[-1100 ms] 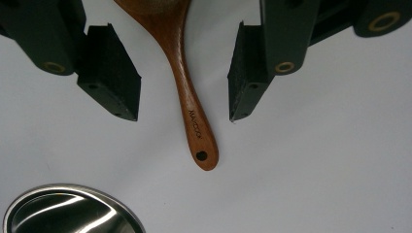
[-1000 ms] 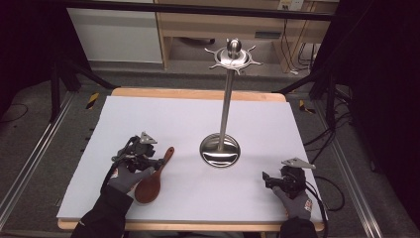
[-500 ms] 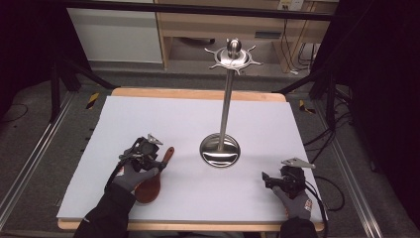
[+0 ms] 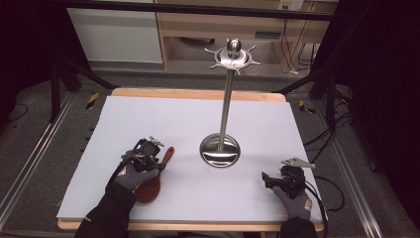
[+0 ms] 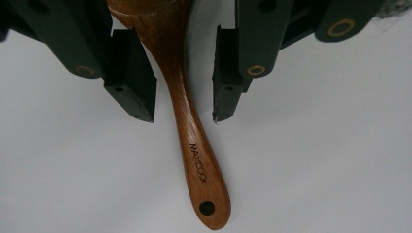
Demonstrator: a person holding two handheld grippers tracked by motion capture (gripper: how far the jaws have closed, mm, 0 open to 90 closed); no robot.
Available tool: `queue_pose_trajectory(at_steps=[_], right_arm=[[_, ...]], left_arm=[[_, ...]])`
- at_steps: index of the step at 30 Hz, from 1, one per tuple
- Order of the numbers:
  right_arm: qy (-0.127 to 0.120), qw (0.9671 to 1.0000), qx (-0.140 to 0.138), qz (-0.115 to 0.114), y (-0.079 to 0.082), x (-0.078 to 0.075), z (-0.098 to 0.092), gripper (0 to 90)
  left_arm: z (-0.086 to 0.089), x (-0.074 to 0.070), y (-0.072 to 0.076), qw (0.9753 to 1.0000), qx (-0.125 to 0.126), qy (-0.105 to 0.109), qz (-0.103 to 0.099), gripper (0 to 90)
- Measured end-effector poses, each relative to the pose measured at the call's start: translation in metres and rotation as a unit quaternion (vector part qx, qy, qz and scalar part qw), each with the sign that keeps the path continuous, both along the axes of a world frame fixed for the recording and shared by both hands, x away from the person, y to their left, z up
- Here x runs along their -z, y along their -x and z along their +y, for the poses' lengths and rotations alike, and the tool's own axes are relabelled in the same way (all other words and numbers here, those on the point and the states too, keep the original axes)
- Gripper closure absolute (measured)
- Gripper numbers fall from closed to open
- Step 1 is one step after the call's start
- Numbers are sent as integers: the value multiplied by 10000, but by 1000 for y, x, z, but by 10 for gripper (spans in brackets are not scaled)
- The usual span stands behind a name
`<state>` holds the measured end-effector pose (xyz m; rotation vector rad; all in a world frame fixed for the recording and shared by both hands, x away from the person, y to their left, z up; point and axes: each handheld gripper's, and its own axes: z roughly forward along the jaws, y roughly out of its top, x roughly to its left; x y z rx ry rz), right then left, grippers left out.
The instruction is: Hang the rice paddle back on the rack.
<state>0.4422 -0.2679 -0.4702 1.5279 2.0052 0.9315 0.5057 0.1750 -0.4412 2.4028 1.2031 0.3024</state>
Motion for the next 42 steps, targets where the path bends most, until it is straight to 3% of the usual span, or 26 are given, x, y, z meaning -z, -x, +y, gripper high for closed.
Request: queue_pose_trajectory(at_steps=[6,8,20,26,36,42], right_arm=[[-34,10000,-4,29,0,0,0,129],[-36,10000,-3,35,0,0,0,130],[-38,10000,5,36,0,0,0,130],[-56,10000,3,40,0,0,0,130],[-39,10000,-16,41,0,-1,0,129],[-31,10000,-7,6,0,-2,-1,130]], left_arm=[[-4,4,-2,9999,31,-45,115,636],[-5,6,-3,9997,41,-146,177,651],[-6,9,-5,9994,-51,-168,307,704],[-11,9,-6,9987,-81,-332,389,704],[-15,8,-9,9979,-172,-419,469,760],[-18,6,-11,9967,-92,-594,543,781]])
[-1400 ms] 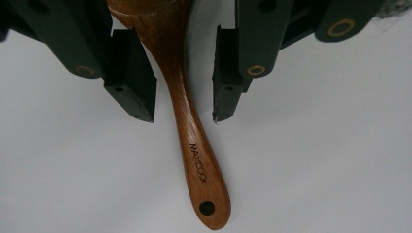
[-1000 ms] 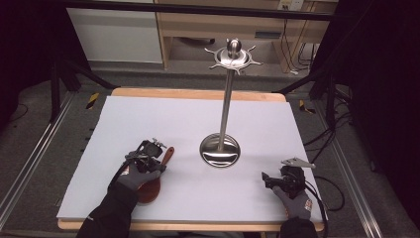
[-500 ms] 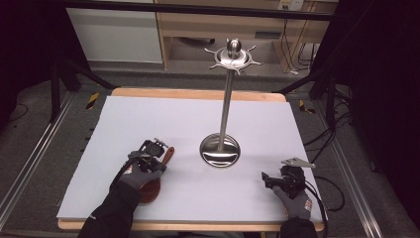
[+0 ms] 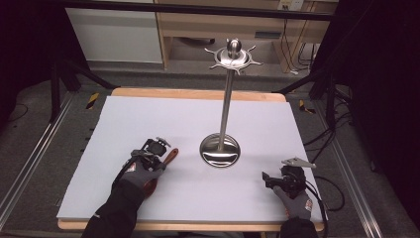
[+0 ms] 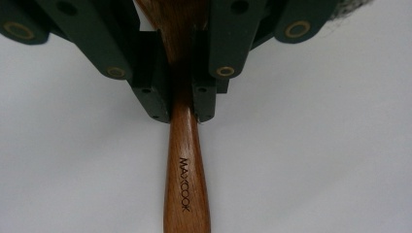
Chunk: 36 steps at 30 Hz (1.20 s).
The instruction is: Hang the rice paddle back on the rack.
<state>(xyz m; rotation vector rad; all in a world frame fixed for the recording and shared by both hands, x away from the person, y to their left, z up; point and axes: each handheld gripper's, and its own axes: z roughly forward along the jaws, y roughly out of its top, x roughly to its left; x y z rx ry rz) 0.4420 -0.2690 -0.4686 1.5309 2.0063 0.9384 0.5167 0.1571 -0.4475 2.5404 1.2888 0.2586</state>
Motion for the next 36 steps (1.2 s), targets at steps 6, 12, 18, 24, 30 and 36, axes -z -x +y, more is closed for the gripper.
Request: queue_pose_trajectory(at_steps=[6,12,18,24,30,36], right_arm=[[-10,10000,-4,-2,0,0,0,129],[-15,10000,4,7,0,0,0,130],[-20,10000,-5,6,0,0,0,129],[-12,10000,-2,25,0,0,0,130],[-13,10000,2,12,0,0,0,129],[-24,10000,8,23,0,-1,0,129]], left_arm=[[-1,0,0,10000,71,-24,-42,783],[-3,0,0,9998,164,-84,-21,784],[-2,0,0,9997,206,-70,-55,785],[-2,-1,2,9996,261,-57,-51,785],[2,-6,7,9995,261,35,-164,787],[7,-12,12,9992,248,176,-265,787]])
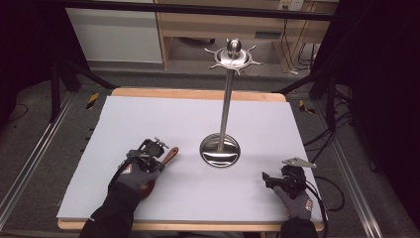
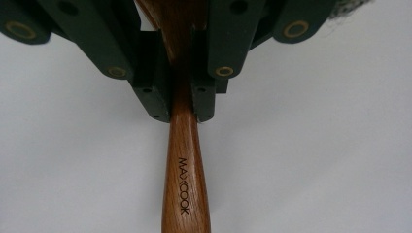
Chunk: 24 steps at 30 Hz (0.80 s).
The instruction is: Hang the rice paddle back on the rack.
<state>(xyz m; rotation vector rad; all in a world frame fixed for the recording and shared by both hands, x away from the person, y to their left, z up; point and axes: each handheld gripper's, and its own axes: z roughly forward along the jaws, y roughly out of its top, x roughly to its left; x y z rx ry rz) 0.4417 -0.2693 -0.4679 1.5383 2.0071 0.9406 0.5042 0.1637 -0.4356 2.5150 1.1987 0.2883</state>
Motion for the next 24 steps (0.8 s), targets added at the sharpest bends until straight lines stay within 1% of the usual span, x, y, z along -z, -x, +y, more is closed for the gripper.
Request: queue_pose_trajectory(at_steps=[1,5,6,8,9,12,16,17,18,20,21,22,23,24], right_arm=[[2,10000,6,4,0,0,0,130],[16,10000,-5,-6,0,0,0,129],[18,10000,-5,-6,0,0,0,129],[6,10000,5,7,0,0,0,129],[6,10000,5,1,0,0,0,129],[-6,10000,17,16,0,0,0,129],[16,10000,4,-3,0,0,0,129],[16,10000,2,-5,0,0,0,129],[16,10000,2,-5,0,0,0,129],[16,10000,1,-6,0,0,0,128],[21,10000,1,-6,0,0,0,127],[21,10000,1,-6,0,0,0,127],[8,10000,-2,4,0,0,0,127],[9,10000,-1,6,0,0,0,127]], left_arm=[[2,-2,1,10000,5,57,-33,787],[5,-4,4,10000,9,70,-70,787],[7,-6,5,9999,-8,119,-99,787],[8,-7,6,9999,-3,123,-114,787],[10,-10,8,9997,4,169,-159,787],[13,-12,10,9996,8,222,-191,787],[18,-21,16,9979,-12,494,-423,787],[18,-21,16,9979,-12,494,-423,787],[20,-23,19,9967,-45,605,-538,787],[23,-27,22,9950,-73,745,-654,787],[26,-30,25,9932,-99,877,-763,787],[26,-30,25,9932,-99,877,-763,787],[27,-32,28,9920,-103,939,-835,787],[29,-34,32,9902,-105,1049,-917,787]])
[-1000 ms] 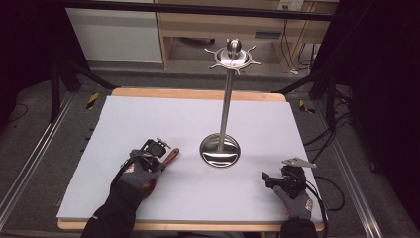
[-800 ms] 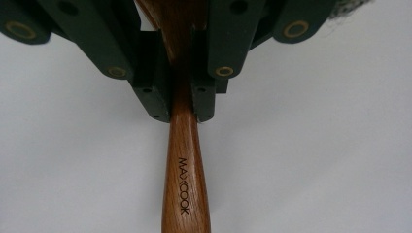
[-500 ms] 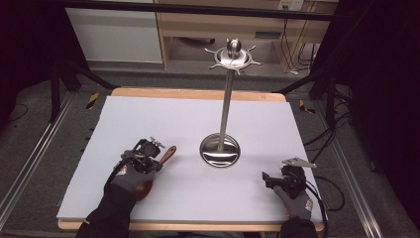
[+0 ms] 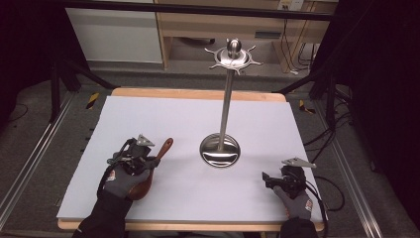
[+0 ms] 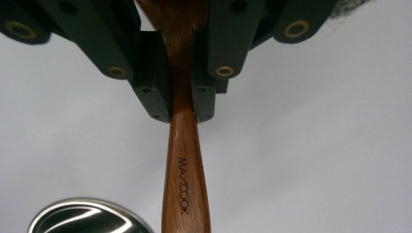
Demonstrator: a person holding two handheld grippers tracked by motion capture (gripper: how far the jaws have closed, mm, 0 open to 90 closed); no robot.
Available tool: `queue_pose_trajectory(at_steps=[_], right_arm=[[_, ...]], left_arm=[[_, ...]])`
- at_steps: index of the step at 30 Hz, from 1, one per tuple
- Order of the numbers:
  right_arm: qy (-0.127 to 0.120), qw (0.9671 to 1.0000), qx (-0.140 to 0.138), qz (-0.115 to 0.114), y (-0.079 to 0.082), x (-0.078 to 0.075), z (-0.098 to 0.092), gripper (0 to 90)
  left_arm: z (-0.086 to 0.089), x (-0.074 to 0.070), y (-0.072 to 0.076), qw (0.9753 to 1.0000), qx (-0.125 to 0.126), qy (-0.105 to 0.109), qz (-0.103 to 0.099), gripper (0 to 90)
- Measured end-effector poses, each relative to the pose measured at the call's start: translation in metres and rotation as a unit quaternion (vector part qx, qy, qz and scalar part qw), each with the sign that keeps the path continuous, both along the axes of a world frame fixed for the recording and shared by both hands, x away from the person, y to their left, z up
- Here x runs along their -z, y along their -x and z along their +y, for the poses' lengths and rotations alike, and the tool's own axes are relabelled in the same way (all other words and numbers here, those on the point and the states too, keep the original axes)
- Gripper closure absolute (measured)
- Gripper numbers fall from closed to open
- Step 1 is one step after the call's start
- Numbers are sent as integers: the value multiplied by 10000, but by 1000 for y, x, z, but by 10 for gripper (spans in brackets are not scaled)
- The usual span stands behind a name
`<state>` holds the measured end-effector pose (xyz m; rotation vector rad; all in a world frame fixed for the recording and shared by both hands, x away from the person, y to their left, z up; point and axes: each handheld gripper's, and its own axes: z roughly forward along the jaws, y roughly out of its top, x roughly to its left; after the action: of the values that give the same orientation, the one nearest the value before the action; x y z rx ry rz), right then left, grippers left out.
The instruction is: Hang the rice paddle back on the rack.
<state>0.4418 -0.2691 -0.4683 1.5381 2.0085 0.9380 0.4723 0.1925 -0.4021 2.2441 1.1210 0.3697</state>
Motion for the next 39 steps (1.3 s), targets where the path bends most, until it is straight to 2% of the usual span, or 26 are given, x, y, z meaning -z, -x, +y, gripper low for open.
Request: queue_pose_trajectory(at_steps=[4,6,7,8,10,11,13,15,17,19,20,21,23,24,26,29,31,33,34,35,36,39], right_arm=[[-17,10000,14,6,0,0,0,127],[-31,10000,13,17,1,0,0,127],[-18,10000,10,14,1,0,0,126],[-9,10000,8,7,1,0,0,126],[-14,10000,-2,9,1,0,0,126],[-12,10000,2,13,1,0,1,126],[-8,10000,-12,0,1,0,1,125],[-41,10000,5,10,2,0,1,125],[-16,10000,-14,-12,2,0,1,125],[-18,10000,-20,-18,3,0,2,125],[-18,10000,-20,-18,3,0,2,125],[-11,10000,-50,-48,3,0,2,125],[-4,10000,-41,-53,3,0,3,125],[-4,10000,-41,-53,3,0,3,125],[-39,10000,-10,-47,3,1,4,124],[-71,10000,-13,-60,4,1,4,125],[-81,9999,-12,-62,4,1,4,125],[-34,10000,-36,-67,3,1,4,123],[-34,10000,-36,-67,3,1,4,123],[-45,10000,-29,-54,3,2,5,123],[-64,10000,-2,-41,4,2,5,123],[-54,10000,-15,-68,4,1,5,123]], left_arm=[[4,-3,6,9998,3,152,-127,787],[8,-4,10,9991,-50,299,-299,787],[11,-6,13,9978,-113,443,-486,787],[11,-6,13,9978,-113,443,-486,787],[14,-8,14,9965,-181,539,-613,787],[17,-11,16,9948,-229,662,-737,787],[19,-14,19,9932,-253,748,-860,787],[20,-16,20,9921,-251,838,-899,786],[21,-17,21,9919,-237,839,-920,787],[19,-18,21,9903,-262,883,-1042,786],[19,-18,21,9903,-262,883,-1042,786],[19,-20,22,9879,-286,992,-1156,786],[19,-22,23,9850,-288,1130,-1273,787],[19,-22,23,9850,-288,1130,-1273,786],[18,-28,27,9814,-287,1233,-1443,787],[18,-33,29,9792,-272,1300,-1533,786],[18,-35,29,9787,-257,1337,-1536,786],[18,-39,30,9765,-253,1419,-1603,786],[18,-39,30,9765,-253,1419,-1603,786],[18,-40,30,9756,-251,1461,-1622,786],[19,-42,30,9736,-242,1538,-1667,786],[18,-44,30,9731,-218,1548,-1695,786]])
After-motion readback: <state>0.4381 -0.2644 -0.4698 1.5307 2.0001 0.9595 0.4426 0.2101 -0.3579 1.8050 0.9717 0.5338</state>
